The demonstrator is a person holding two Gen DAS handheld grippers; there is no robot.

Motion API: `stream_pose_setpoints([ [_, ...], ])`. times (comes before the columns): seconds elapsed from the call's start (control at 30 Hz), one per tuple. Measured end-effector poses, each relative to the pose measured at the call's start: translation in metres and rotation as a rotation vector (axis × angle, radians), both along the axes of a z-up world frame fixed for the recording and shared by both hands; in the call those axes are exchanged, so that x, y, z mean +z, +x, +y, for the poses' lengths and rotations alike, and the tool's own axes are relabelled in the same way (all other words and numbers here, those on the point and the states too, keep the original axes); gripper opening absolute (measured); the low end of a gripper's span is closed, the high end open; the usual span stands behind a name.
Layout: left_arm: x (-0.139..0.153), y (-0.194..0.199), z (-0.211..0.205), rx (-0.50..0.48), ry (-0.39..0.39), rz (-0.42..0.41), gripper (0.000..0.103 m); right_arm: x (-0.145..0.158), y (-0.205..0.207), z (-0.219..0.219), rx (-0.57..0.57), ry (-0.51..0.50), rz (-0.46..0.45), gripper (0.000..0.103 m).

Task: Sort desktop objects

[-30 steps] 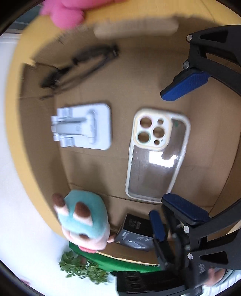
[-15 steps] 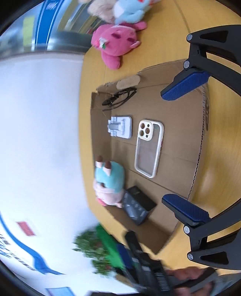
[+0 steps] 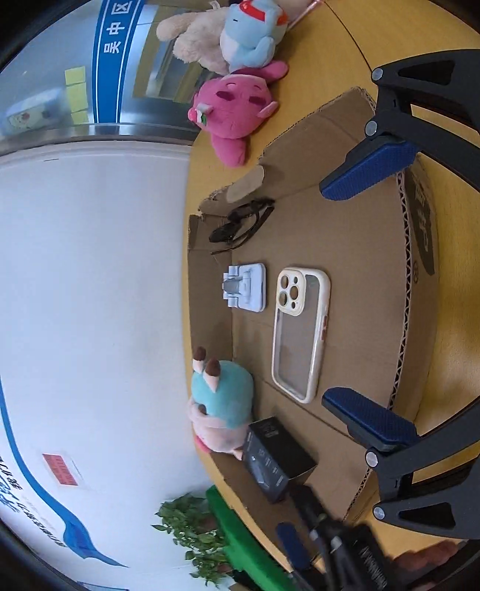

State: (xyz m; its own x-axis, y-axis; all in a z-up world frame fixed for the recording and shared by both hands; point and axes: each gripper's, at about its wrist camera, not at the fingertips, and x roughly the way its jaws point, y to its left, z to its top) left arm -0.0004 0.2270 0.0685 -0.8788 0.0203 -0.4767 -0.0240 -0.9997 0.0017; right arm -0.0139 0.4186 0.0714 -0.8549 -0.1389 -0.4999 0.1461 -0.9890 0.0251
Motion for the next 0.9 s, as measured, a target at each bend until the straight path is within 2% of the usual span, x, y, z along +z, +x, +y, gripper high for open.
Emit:
stream_pose_setpoints([
  [0.03,-0.001,0.0026,0.0019,0.008,-0.018,0.03,0.082,-0.0006,-0.0001,0.0007,0.0,0.003,0.007,0.103],
  [0.17,-0.0009,0.0018,0.0005,0.01,-0.005,0.042,0.087,-0.0023,0.0047,0.0029,-0.003,-0.002,0.058,0.103],
  [0.9,-0.0014,0.0025,0.0018,0.011,-0.007,0.037,0.089,-0.0009,0.0053,0.0049,0.006,-0.001,0.054,0.103],
])
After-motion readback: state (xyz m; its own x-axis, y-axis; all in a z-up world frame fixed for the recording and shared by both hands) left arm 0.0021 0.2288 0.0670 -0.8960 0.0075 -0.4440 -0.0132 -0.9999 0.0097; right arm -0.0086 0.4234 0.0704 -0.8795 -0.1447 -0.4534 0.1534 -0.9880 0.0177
